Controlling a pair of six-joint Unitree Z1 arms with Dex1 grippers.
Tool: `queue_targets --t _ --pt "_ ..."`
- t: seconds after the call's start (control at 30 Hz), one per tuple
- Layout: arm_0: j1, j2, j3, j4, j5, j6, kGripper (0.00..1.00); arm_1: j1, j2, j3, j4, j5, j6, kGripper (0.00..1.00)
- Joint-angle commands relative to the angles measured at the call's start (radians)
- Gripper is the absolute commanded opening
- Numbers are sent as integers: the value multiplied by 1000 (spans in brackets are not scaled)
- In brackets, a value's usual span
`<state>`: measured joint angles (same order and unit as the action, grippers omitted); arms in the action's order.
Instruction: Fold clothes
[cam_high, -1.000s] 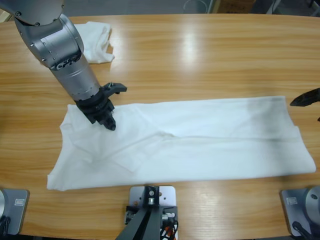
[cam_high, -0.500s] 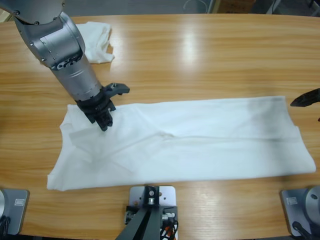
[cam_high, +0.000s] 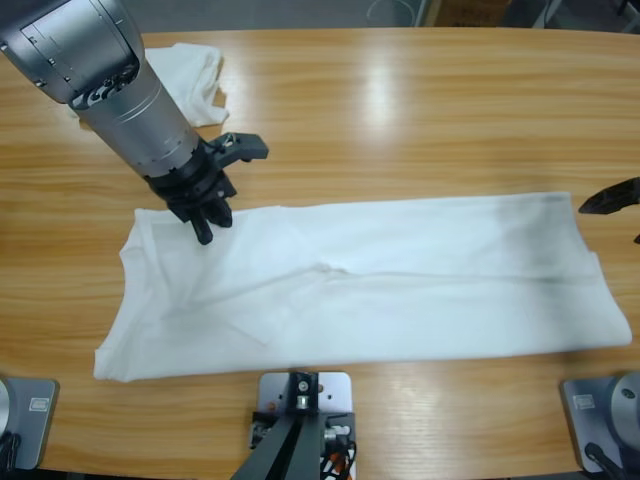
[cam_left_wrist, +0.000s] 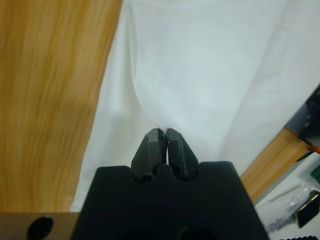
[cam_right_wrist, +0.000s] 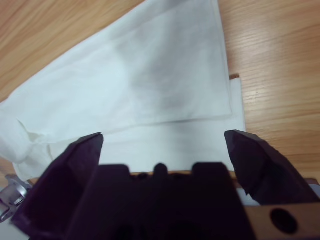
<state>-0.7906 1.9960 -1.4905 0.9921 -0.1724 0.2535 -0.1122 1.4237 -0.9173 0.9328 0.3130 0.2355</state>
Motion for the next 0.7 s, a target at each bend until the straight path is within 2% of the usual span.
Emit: queue_targets --t 0.03,0.13,0.17,0.2,0.23,0.27,0.47,0.57,0.63,0.7 --pt "17 106 -7 -1 15 -5 0 12 18 31 -15 -20 2 1000" --pt "31 150 -22 -4 23 -12 0 12 15 31 -15 -20 2 1000" --pt "35 168 -26 -4 23 -21 85 12 15 31 -15 -20 2 1000" --pt "38 184 -31 -4 33 -35 497 12 13 31 -14 -20 2 1000" --pt "40 187 -35 -3 63 -46 838 12 12 31 -13 -20 2 1000" --pt "40 179 -35 -4 95 -57 971 12 11 32 -13 -20 2 1000" --pt "47 38 -34 -21 315 -181 991 16 18 32 -17 -23 2 1000" --pt "44 -65 -9 -24 335 -258 991 16 12 32 -17 -22 2 1000" --pt "-8 -158 82 -57 315 -303 971 17 9 34 -20 -23 1 1000" --pt "-74 -231 233 -143 302 -338 888 27 11 37 -25 -23 1 999"
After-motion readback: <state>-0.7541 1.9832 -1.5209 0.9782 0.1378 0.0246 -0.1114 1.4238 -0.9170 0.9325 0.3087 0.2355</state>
